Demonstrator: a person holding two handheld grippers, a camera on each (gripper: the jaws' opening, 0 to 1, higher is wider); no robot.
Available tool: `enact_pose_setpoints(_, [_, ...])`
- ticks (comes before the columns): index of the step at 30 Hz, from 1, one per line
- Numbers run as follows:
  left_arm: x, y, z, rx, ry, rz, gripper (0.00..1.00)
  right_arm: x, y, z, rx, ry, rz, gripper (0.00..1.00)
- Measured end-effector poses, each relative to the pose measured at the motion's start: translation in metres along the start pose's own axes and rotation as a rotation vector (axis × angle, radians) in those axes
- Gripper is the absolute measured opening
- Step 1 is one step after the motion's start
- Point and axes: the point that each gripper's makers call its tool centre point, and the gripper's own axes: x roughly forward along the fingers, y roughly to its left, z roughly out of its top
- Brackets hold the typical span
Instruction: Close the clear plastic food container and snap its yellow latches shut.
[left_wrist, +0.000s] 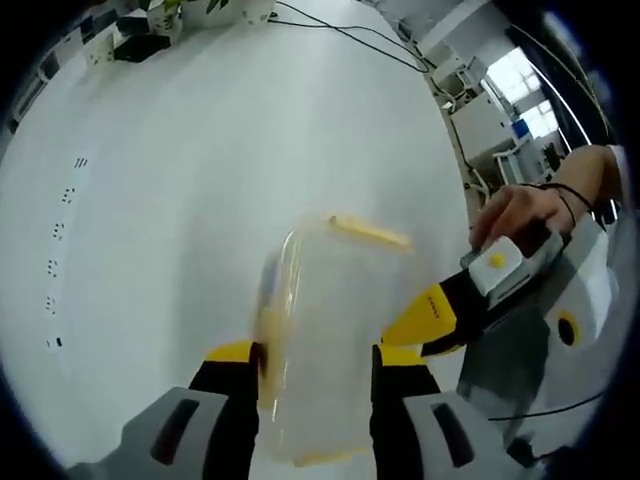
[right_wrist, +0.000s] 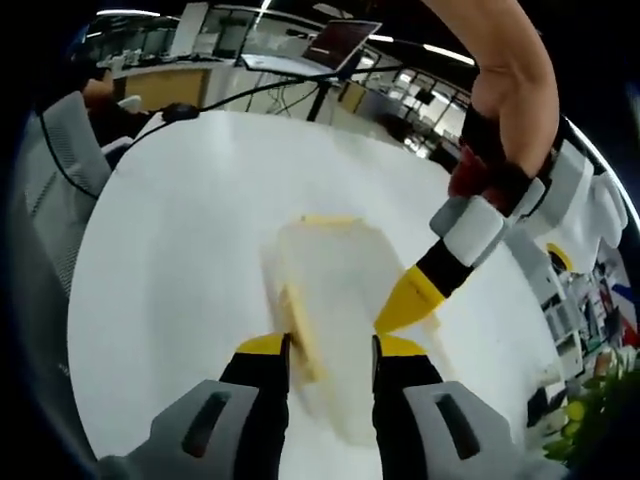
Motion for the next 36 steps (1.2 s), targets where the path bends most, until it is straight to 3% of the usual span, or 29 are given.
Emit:
enact_pose_setpoints(10, [0.001,-0.003,0.002,0.002,0.029,-0.008,0.37,0.002,0.001,0.0,-0.066,0.005,-0.04,0.27])
enact_pose_setpoints(11, [0.001,0.002,0.004,0.002,0.03,-0.01,0.37,0.002,0.001,-0.001,-0.064,0.006,-0.04,0.25])
enact_pose_setpoints(13, [0.0,0.015,0.004,0.0,0.032,-0.016,0.36,0.003,0.004,-0.018,-0.084,0.039,-0.053,0.25])
enact_pose_setpoints(14, [0.0,0.018,0.004,0.0,0.032,-0.015,0.36,0.0,0.0,-0.01,-0.077,0.038,-0.051,0.25])
enact_pose_setpoints(15, [0.0,0.012,0.005,-0.014,0.027,-0.06,0.35,0.0,0.0,-0.01,-0.079,0.041,-0.048,0.25])
enact_pose_setpoints(18, [-0.009,0.034,0.004,-0.015,0.03,-0.042,0.35,0.0,0.0,-0.004,-0.082,0.028,-0.05,0.25])
enact_pose_setpoints(21, [-0.007,0.023,0.004,-0.011,0.036,-0.039,0.35,0.001,0.0,-0.003,-0.08,0.027,-0.051,0.25])
enact_pose_setpoints(36, [-0.002,0.007,0.004,-0.002,0.036,-0.04,0.37,0.0,0.0,-0.003,-0.093,0.015,-0.061,0.27])
